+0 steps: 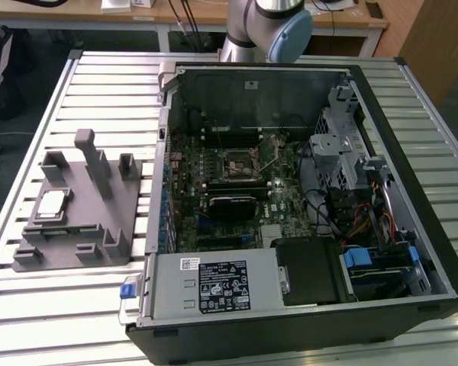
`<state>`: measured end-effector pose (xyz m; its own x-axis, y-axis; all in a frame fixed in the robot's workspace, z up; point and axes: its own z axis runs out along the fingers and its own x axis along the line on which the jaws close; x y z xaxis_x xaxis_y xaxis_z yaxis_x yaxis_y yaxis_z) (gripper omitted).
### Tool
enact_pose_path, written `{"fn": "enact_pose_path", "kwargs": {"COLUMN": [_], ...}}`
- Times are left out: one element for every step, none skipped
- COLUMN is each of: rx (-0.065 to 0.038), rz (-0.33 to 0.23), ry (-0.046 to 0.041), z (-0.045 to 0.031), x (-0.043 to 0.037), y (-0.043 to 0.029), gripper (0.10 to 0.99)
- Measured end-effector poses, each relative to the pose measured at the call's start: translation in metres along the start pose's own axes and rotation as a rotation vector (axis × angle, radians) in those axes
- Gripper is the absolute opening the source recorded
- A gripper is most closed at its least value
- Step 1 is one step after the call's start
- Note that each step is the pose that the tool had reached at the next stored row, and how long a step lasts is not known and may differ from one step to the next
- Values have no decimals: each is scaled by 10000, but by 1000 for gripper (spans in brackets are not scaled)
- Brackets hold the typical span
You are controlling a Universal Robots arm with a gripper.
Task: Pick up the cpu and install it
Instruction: 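Pick up the cpu and move it towards the insertion slot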
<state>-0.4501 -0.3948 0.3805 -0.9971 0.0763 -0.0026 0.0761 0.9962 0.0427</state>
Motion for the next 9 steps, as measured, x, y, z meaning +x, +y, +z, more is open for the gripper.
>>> {"fn": "enact_pose_path", "kwargs": {"rx": [0, 1, 3, 4, 6, 13, 27, 38, 49], "rz": [0, 0, 1, 2, 3, 3, 6, 10, 11], "ry": [10, 23, 40, 64, 93, 127, 168, 212, 257], "z": [3, 8, 12, 19, 27, 33, 43, 54, 65], "x": [18, 38, 55, 67, 73, 75, 76, 76, 76], "y": [-1, -3, -5, -6, -7, -8, -8, -8, -8], "gripper": [106, 106, 106, 106, 106, 106, 106, 106, 106]}}
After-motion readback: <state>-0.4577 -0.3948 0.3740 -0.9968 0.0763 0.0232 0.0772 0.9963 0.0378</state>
